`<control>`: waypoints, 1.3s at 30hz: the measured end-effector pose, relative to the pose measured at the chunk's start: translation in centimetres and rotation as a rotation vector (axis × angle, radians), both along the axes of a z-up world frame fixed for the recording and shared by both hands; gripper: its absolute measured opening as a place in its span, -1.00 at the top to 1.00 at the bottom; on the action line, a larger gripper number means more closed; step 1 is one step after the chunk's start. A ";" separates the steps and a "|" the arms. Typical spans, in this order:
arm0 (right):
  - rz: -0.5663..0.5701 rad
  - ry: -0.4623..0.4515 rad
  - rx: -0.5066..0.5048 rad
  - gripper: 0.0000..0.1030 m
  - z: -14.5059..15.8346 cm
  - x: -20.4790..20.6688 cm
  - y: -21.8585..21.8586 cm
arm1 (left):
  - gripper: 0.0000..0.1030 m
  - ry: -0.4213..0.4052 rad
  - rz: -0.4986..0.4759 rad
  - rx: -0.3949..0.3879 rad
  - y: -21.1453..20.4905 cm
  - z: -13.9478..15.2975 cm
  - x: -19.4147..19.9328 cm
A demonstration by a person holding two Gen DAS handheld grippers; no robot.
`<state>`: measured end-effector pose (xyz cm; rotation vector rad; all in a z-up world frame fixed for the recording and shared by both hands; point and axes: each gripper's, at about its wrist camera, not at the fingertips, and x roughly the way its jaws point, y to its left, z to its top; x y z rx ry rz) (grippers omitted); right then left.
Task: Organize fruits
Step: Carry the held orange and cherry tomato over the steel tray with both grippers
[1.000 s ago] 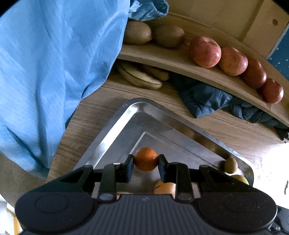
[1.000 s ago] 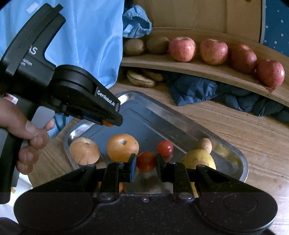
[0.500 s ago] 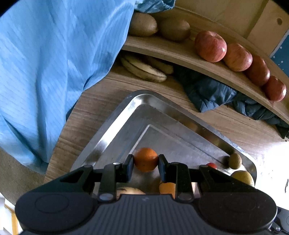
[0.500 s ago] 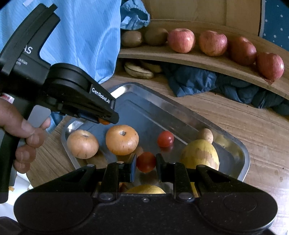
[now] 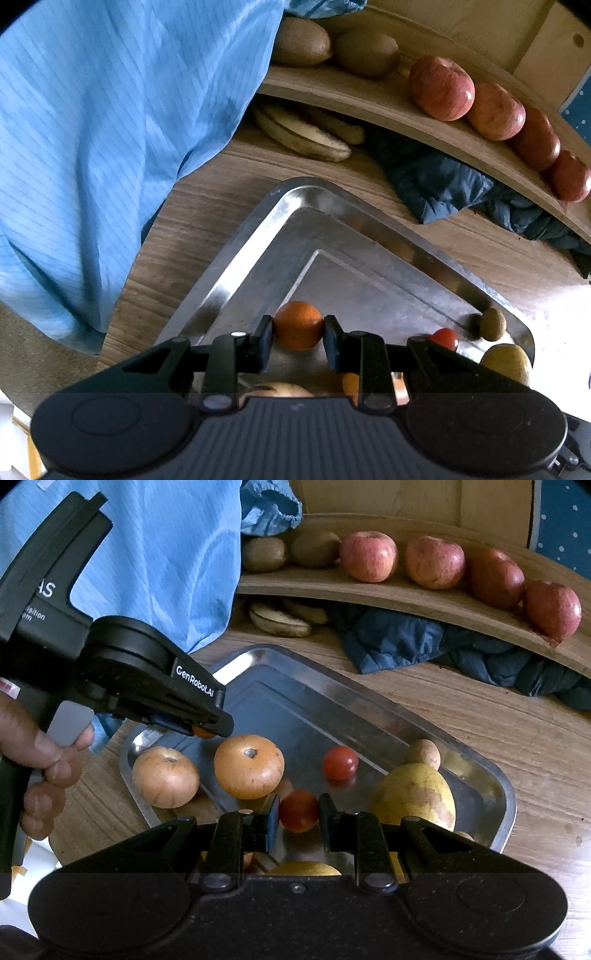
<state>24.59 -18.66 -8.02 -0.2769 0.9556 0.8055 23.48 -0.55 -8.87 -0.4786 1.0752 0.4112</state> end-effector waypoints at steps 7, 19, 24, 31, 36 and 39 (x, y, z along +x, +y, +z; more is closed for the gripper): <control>-0.016 0.002 -0.007 0.53 -0.1 0.2 -0.1 | 0.39 0.001 -0.015 -0.007 0.2 -0.3 0.1; -0.046 0.008 -0.018 0.53 -0.3 0.3 0.2 | 0.39 0.012 -0.023 -0.004 0.5 -0.6 0.2; -0.053 0.012 -0.020 0.52 -0.4 0.4 0.3 | 0.38 0.015 -0.025 -0.005 0.5 -0.7 0.3; -0.064 0.014 -0.027 0.52 -0.5 0.4 0.4 | 0.38 0.014 -0.028 0.000 0.4 -0.7 0.3; -0.076 0.011 -0.035 0.52 -0.6 0.4 0.4 | 0.38 0.017 -0.027 0.007 0.4 -0.7 0.3; -0.084 0.004 -0.043 0.50 -0.7 0.3 0.5 | 0.38 0.017 -0.031 0.006 0.4 -0.7 0.3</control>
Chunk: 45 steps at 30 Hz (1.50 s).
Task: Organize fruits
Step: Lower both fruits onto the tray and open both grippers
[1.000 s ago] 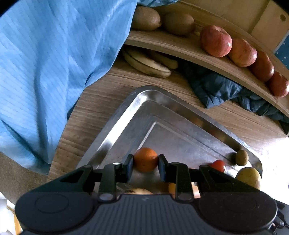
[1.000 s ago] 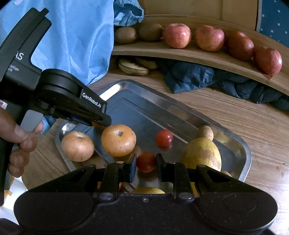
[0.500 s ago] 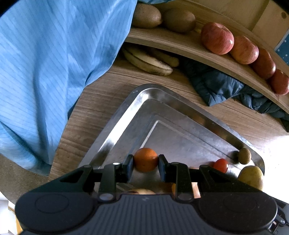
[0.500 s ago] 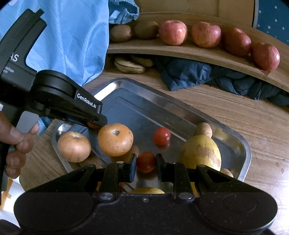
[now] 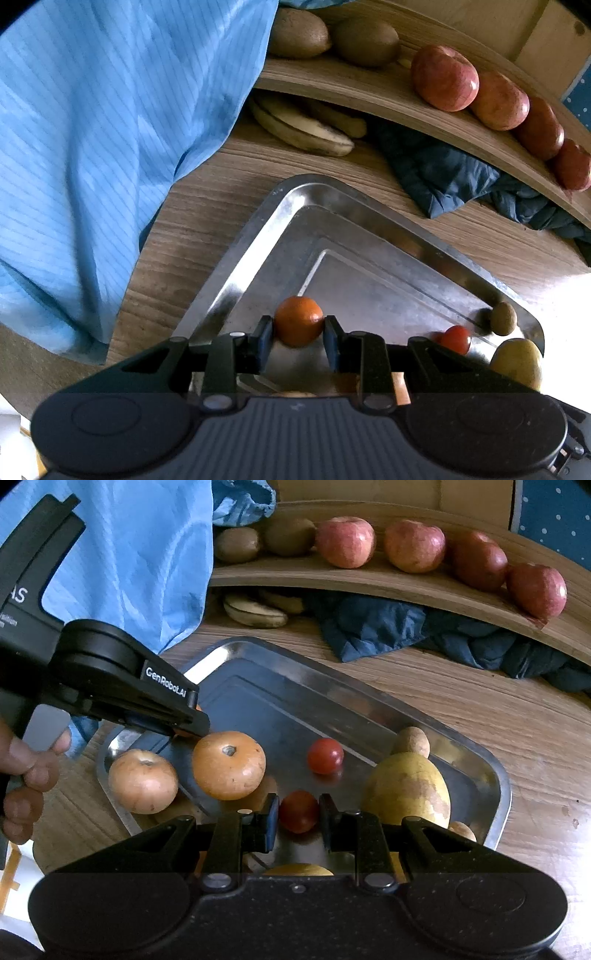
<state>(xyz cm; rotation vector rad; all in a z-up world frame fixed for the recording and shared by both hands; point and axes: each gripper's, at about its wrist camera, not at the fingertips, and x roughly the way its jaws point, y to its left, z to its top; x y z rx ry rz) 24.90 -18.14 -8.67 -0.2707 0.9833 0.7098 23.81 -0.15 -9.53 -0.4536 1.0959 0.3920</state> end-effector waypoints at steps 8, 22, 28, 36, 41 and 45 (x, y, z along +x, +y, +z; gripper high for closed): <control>-0.029 -0.008 -0.018 0.45 -0.1 -0.1 0.2 | 0.21 0.005 -0.019 0.008 0.2 0.0 0.0; -0.076 -0.022 -0.022 0.22 0.4 -0.4 0.1 | -0.21 0.001 -0.085 -0.004 0.1 0.2 0.5; -0.085 -0.039 -0.015 0.09 0.6 -0.6 0.2 | -0.42 -0.023 -0.114 -0.003 0.4 1.0 0.6; -0.088 -0.087 0.018 -0.16 1.2 -0.3 0.8 | -0.61 -0.066 -0.131 0.018 0.8 1.7 1.1; -0.100 -0.111 0.041 -0.33 1.7 0.0 0.9 | -0.75 -0.088 -0.128 0.040 1.1 2.2 1.3; -0.104 -0.128 0.053 -0.51 1.9 0.1 0.7 | -0.87 -0.107 -0.123 0.049 1.0 2.3 1.4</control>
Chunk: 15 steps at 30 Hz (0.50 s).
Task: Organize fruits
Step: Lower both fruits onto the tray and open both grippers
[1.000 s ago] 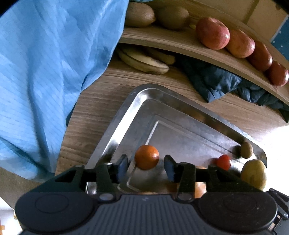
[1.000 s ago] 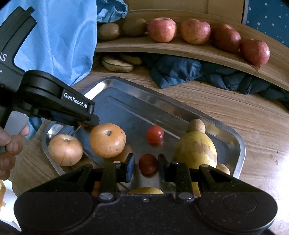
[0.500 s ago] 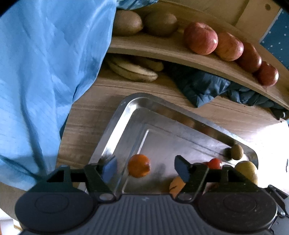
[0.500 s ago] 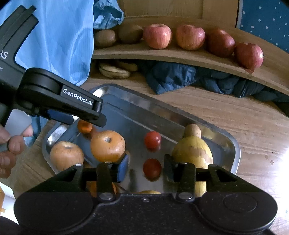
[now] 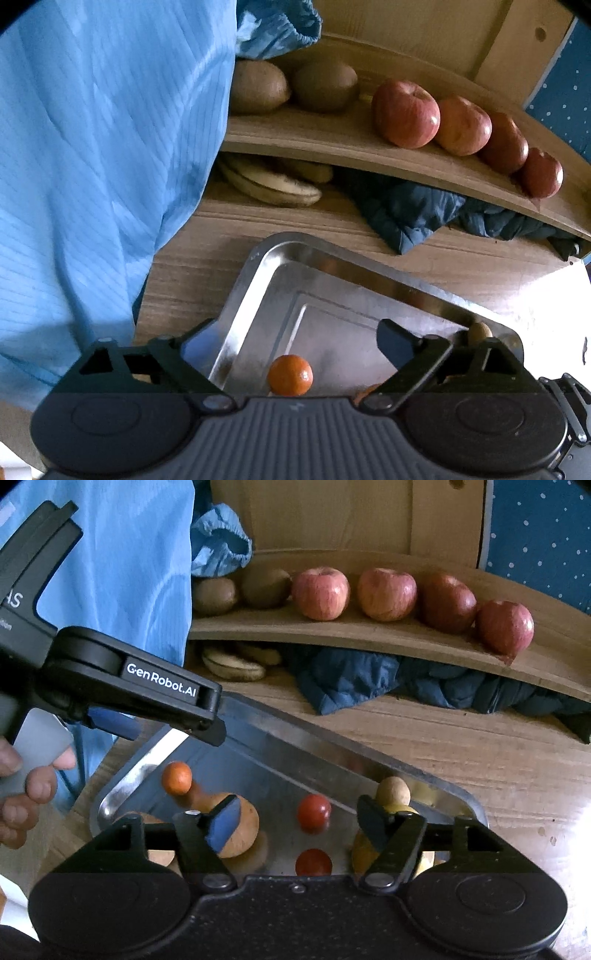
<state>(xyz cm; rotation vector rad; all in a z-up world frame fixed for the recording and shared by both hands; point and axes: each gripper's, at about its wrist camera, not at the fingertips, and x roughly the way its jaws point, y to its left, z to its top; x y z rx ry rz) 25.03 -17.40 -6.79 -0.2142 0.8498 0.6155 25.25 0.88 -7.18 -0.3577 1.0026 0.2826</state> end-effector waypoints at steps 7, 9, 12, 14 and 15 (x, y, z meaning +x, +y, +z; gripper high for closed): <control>-0.031 -0.031 0.003 -0.68 0.7 0.4 -0.8 | -0.98 -0.011 0.012 -0.006 -0.2 0.3 0.2; -0.040 -0.037 0.001 -0.69 0.8 0.5 -1.1 | -0.99 -0.015 0.017 -0.013 -0.2 0.5 0.3; -0.054 -0.054 0.000 -0.78 1.1 0.6 -1.3 | -0.99 -0.016 0.021 -0.021 -0.1 0.6 0.4; -0.066 -0.070 0.002 -0.85 1.4 0.7 -1.5 | -0.99 -0.019 0.022 -0.022 -0.1 0.8 0.5; -0.072 -0.076 0.004 -0.86 1.6 0.7 -1.6 | -0.99 -0.022 0.021 -0.022 -0.1 0.9 0.6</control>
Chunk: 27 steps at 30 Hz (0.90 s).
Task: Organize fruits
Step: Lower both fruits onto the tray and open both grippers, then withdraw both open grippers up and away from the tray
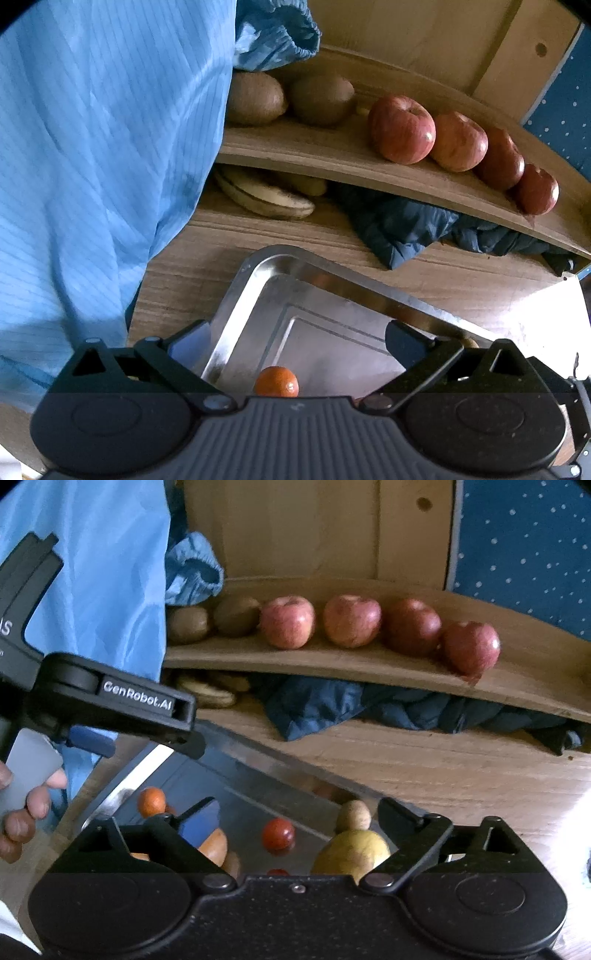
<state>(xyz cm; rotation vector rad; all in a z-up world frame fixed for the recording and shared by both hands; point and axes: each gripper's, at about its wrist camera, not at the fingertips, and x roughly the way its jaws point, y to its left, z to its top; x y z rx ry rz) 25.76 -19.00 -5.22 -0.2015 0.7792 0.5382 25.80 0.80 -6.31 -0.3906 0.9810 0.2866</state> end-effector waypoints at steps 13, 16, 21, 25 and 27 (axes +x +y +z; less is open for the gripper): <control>-0.081 -0.044 0.002 -0.95 0.7 -0.7 -0.4 | -0.99 -0.018 -0.015 0.009 0.1 0.2 -0.5; -0.099 -0.052 -0.002 -0.96 0.8 -0.9 -0.6 | -0.99 -0.030 -0.017 0.027 0.0 0.2 -0.8; -0.131 -0.068 -0.004 -0.97 1.2 -1.1 -0.9 | -0.99 -0.043 -0.034 0.036 -0.2 0.3 -1.0; -0.149 -0.078 -0.012 -0.98 1.3 -1.4 -1.1 | -0.99 -0.068 -0.051 0.045 -0.3 0.8 -1.2; -0.156 -0.081 -0.022 -0.98 1.4 -1.5 -1.2 | -0.99 -0.079 -0.055 0.053 -0.3 1.1 -1.2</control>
